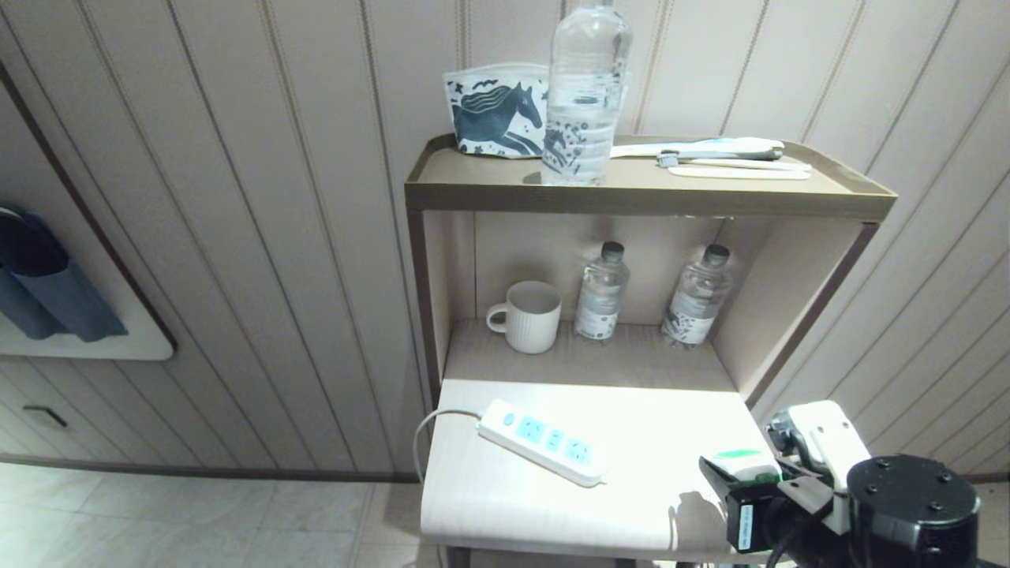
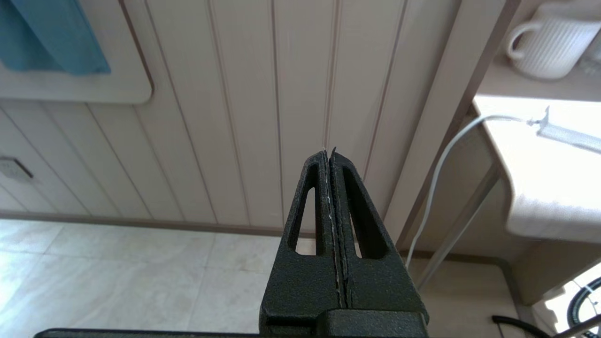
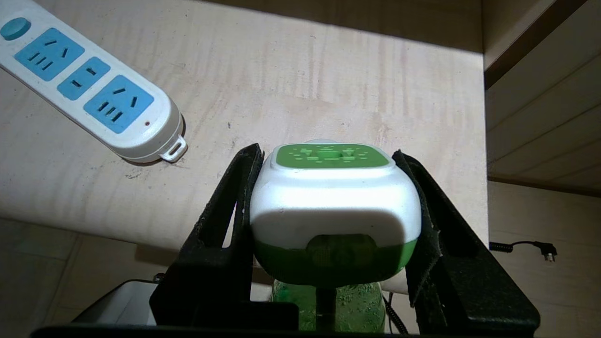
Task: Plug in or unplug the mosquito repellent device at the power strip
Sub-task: Place the mosquito repellent liquid on the table
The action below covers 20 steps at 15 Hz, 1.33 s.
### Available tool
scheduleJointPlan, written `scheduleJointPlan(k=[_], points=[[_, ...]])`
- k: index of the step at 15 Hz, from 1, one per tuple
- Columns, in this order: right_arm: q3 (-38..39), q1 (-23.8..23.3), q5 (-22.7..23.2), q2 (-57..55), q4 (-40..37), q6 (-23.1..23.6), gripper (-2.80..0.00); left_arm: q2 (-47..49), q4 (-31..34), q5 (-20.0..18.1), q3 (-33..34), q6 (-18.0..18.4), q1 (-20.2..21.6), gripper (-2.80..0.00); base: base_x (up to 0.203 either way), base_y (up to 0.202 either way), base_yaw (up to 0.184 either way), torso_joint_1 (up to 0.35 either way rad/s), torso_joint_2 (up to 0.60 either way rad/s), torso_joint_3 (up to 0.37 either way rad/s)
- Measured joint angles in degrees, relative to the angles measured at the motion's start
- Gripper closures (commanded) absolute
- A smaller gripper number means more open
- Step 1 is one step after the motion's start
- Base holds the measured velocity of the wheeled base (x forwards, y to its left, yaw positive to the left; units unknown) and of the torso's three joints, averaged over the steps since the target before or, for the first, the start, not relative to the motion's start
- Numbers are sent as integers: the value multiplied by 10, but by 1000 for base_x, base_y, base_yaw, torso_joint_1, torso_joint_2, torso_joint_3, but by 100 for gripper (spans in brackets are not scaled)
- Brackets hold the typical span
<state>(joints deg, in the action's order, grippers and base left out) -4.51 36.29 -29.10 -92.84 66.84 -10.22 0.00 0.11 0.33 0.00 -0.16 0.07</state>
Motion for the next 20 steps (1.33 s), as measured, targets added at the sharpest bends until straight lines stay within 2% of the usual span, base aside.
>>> scheduleJointPlan(k=[4, 7, 10, 12, 15, 18, 20], points=[[-2, -1, 0, 21, 0, 2, 0, 0, 0, 0, 0, 0, 0, 0, 0, 0, 0, -232, 524, 283], [-4, -1, 0, 31, 0, -2, 0, 0, 0, 0, 0, 0, 0, 0, 0, 0, 0, -70, 157, 87], [-38, -5, -11, 38, 0, -2, 0, 0, 0, 0, 0, 0, 0, 0, 0, 0, 0, -7, 16, 8], [-63, -6, -52, 33, 5, -5, 0, 0, 0, 0, 0, 0, 0, 0, 0, 0, 0, 0, 0, 0], [-89, -5, -138, -13, 81, -5, 0, 0, 0, 0, 0, 0, 0, 0, 0, 0, 0, 0, 0, 0], [-100, -3, -192, -96, 183, 10, 0, 0, 0, 0, 0, 0, 0, 0, 0, 0, 0, 0, 0, 0], [-125, -5, -218, -151, 203, 26, 0, 0, 0, 0, 0, 0, 0, 0, 0, 0, 0, 0, 0, 0]])
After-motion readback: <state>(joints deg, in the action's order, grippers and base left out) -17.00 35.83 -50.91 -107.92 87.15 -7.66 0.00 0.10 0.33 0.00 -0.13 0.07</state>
